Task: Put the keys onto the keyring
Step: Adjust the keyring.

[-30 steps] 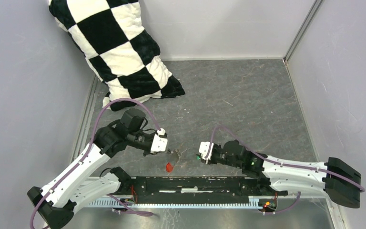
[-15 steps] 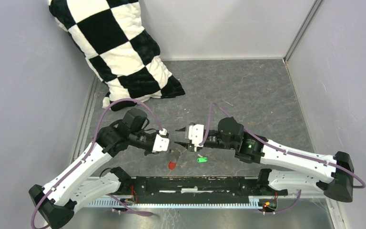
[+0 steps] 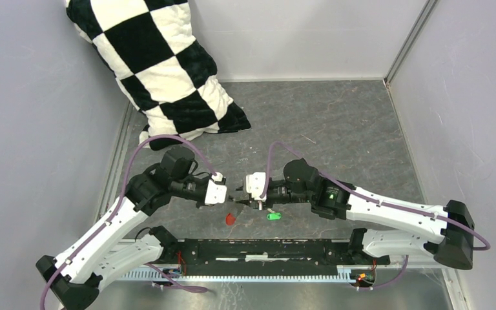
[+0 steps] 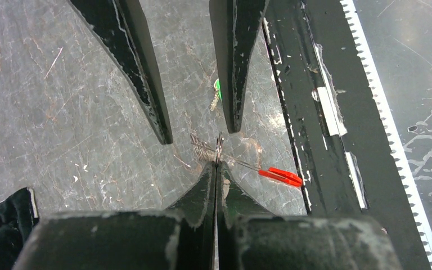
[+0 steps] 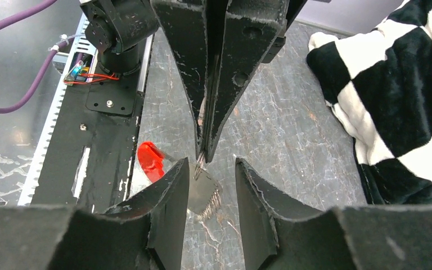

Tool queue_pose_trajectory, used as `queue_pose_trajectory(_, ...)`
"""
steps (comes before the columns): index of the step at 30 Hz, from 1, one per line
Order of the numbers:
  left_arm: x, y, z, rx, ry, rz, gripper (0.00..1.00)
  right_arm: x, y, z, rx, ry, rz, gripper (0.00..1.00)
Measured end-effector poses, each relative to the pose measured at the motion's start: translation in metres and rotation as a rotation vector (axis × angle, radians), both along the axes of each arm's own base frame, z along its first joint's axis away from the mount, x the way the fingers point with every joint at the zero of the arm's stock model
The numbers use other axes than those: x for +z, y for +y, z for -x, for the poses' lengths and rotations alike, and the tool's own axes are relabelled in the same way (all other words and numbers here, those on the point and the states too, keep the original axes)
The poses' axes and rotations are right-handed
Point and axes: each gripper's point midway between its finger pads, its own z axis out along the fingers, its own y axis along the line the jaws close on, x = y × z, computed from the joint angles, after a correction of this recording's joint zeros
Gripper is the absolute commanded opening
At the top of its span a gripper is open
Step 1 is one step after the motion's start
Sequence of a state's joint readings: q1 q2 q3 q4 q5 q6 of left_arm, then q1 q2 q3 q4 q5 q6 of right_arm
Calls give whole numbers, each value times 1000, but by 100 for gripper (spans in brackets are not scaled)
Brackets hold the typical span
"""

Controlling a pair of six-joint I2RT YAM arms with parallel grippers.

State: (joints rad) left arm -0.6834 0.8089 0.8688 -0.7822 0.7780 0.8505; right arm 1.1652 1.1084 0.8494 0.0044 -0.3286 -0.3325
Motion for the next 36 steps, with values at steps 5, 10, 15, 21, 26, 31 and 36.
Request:
queue_pose_trajectory(5, 1, -1, -1, 5, 8, 1, 2, -4, 4, 1, 7, 23, 14, 37)
queue_pose_trajectory(10, 4, -2, -3, 12, 12, 4, 2, -8, 8, 1, 4, 41, 41, 29)
queue_pose_trajectory(15, 7, -3, -3, 15, 10, 10, 2, -12, 9, -3, -17, 53, 62, 4)
queue_pose_trajectory(21, 12, -3, -6, 30, 6, 13, 27, -9, 9, -7, -40, 52, 72, 1)
queue_pose_trajectory(26, 24, -4, -4, 52, 18, 48, 37, 5, 3, -7, -51, 26, 1, 1)
queue_pose_trajectory(31, 45, 0, 4, 93, 26, 124, 34, 23, -6, 1, -42, 7, -133, 1)
queue_pose_trajectory(36, 70, -2, 8, 142, 54, 228, 31, 29, -7, 5, -42, 32, -250, 1)
